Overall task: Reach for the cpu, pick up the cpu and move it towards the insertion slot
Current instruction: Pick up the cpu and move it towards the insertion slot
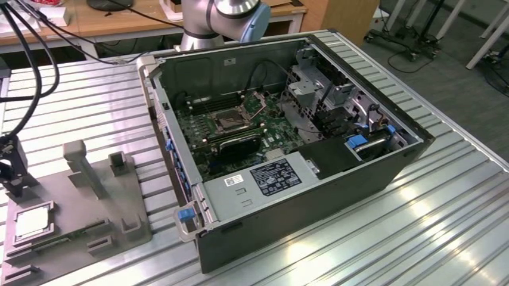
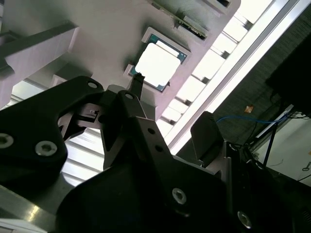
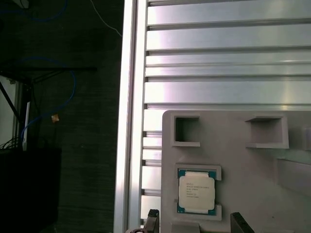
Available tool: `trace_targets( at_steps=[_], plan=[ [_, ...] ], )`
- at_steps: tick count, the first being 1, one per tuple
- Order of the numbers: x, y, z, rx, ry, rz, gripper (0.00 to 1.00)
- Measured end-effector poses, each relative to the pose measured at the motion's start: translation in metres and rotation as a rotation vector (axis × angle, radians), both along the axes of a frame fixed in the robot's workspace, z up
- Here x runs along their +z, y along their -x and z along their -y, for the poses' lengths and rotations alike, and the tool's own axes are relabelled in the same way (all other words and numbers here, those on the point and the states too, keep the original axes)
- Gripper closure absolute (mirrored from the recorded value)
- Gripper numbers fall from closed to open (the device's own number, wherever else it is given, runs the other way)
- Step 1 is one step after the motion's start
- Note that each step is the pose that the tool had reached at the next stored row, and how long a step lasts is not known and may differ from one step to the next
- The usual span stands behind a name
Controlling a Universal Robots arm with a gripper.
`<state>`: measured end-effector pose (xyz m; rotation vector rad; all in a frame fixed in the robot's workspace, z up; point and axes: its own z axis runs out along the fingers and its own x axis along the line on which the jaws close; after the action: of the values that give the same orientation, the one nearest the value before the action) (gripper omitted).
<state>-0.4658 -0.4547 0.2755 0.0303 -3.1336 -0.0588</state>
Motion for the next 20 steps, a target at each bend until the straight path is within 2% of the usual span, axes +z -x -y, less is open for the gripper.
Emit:
trace_targets(
  at_steps=[12,20],
  plan=[
    [-0.0029,0.0000,0.0000,0.000,0.0001,-0.0001,0.34],
    [-0.0110,0.0000,0.0039,0.000,-0.0002,0.0004,0.34]
  ],
)
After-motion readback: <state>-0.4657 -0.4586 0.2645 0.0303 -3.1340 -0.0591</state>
